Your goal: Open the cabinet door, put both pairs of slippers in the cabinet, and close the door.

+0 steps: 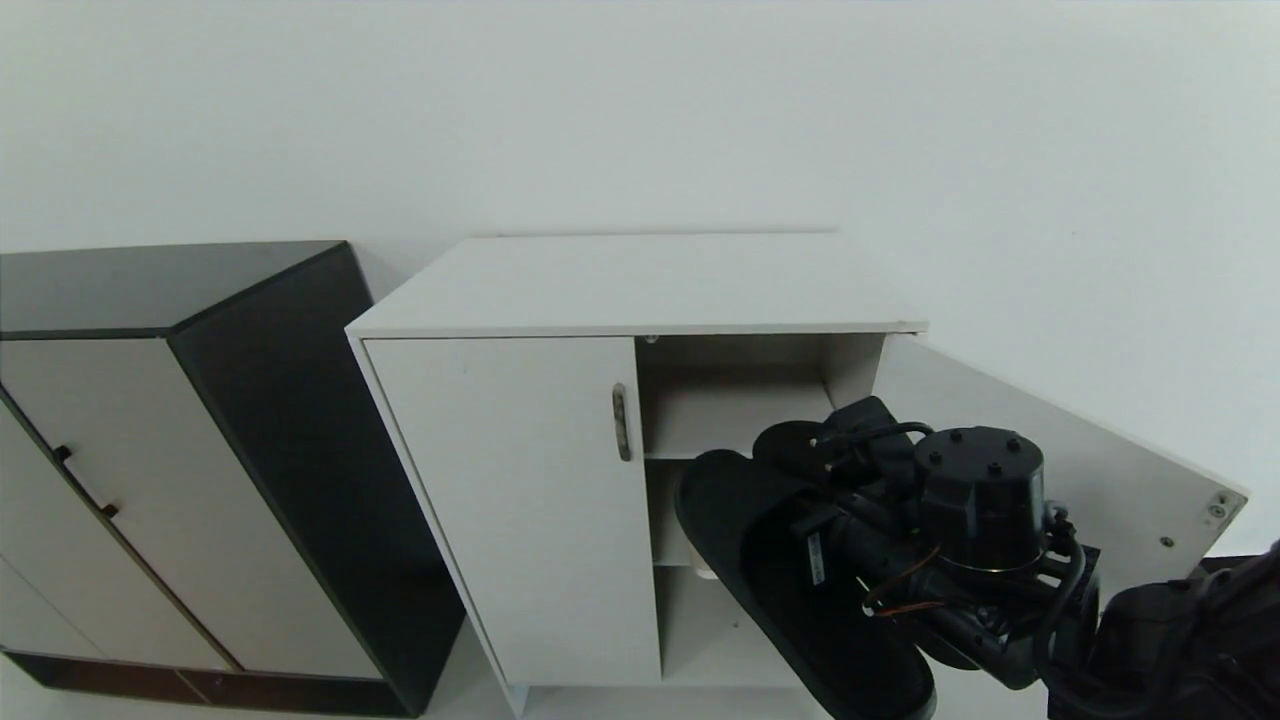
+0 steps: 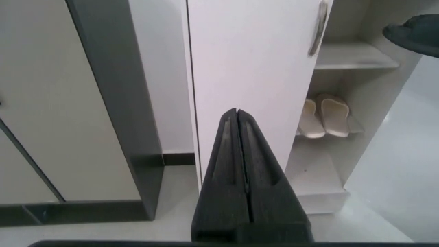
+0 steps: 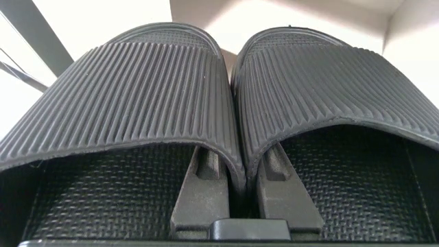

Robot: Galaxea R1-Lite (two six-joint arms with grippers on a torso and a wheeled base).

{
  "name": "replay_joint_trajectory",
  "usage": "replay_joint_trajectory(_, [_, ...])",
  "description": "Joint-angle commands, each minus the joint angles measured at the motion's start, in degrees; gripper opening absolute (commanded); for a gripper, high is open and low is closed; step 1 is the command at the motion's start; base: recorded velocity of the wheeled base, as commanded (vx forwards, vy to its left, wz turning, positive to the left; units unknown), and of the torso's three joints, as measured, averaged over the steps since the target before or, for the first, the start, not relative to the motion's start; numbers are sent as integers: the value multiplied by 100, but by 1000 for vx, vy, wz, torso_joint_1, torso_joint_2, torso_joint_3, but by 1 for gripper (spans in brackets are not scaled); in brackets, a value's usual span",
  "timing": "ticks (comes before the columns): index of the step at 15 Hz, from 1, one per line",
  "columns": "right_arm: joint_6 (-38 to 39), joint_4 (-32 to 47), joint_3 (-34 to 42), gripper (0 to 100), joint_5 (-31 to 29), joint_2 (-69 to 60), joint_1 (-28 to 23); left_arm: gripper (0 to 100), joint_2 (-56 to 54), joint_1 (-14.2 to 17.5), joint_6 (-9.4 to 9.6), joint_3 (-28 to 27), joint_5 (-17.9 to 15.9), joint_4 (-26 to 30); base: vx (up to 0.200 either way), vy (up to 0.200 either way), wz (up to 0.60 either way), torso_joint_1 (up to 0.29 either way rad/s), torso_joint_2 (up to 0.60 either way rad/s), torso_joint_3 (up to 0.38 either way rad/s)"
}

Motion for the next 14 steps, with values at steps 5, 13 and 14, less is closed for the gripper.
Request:
replay_joint_trajectory(5, [-1, -49, 7, 0, 1, 53, 4, 0, -1, 1, -1, 0, -2, 0, 0, 0, 0, -154, 484, 321])
replay_joint_trajectory(13, [-1, -110, 33, 0, 1, 105, 4, 0, -1, 1, -1, 0, -2, 0, 0, 0, 0, -96, 458, 353])
replay_joint_trajectory(14, [-1, -119, 33, 0, 1, 123, 4, 0, -1, 1, -1, 0, 7, 0, 0, 0, 0, -32, 442, 393])
